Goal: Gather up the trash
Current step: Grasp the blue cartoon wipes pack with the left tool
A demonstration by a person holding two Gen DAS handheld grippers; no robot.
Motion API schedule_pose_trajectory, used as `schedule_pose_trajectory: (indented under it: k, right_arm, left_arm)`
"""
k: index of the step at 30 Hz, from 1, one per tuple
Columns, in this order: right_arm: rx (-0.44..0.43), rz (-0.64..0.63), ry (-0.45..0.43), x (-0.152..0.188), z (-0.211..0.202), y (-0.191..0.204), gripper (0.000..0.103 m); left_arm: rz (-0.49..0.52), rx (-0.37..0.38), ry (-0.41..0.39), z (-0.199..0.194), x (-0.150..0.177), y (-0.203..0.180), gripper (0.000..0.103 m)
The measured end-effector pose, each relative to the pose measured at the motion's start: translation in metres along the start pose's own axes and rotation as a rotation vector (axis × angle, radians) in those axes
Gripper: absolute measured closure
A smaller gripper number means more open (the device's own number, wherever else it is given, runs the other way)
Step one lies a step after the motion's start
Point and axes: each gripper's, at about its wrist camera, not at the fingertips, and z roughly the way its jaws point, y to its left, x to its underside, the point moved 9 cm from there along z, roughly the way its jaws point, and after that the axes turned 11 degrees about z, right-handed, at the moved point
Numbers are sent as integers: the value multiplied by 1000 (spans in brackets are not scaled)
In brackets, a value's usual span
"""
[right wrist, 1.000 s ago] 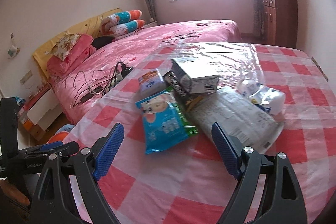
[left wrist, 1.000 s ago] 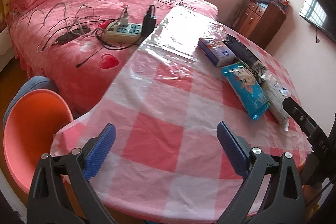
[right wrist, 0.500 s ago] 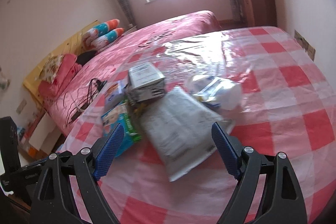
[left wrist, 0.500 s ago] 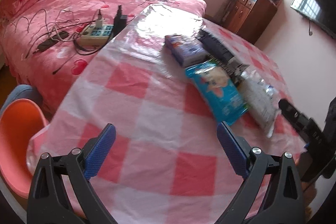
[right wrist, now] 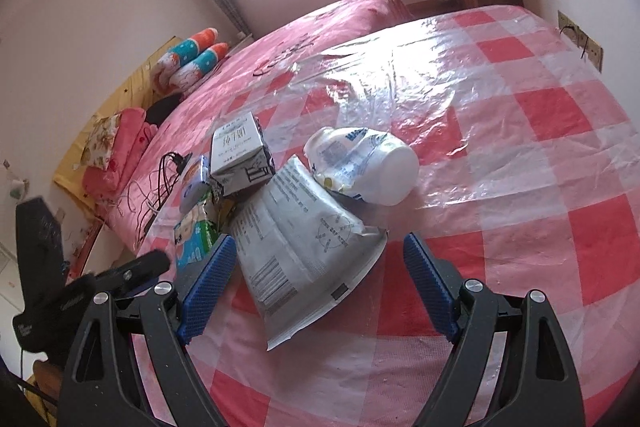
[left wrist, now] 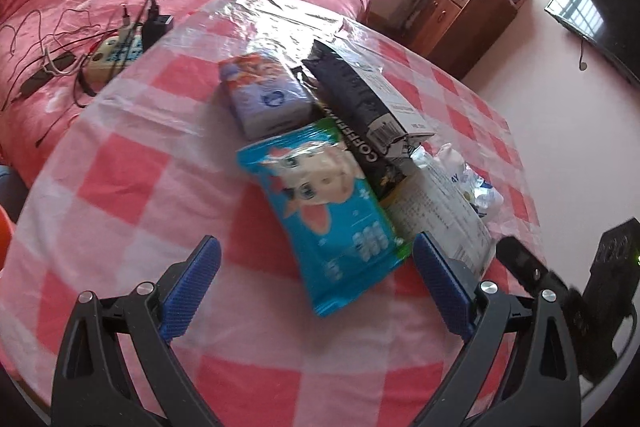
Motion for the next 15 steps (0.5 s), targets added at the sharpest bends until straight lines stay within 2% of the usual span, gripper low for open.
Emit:
schedule_pose_trajectory:
  k: [7, 15]
  right_arm:
    - [-13, -15, 21, -2, 5, -1, 18]
    - [-55, -14, 65, -3, 14, -1, 18]
  left_arm:
    - [-20, -38, 22, 26, -13, -5, 6]
    - [19, -110, 11, 35, -20, -4, 7]
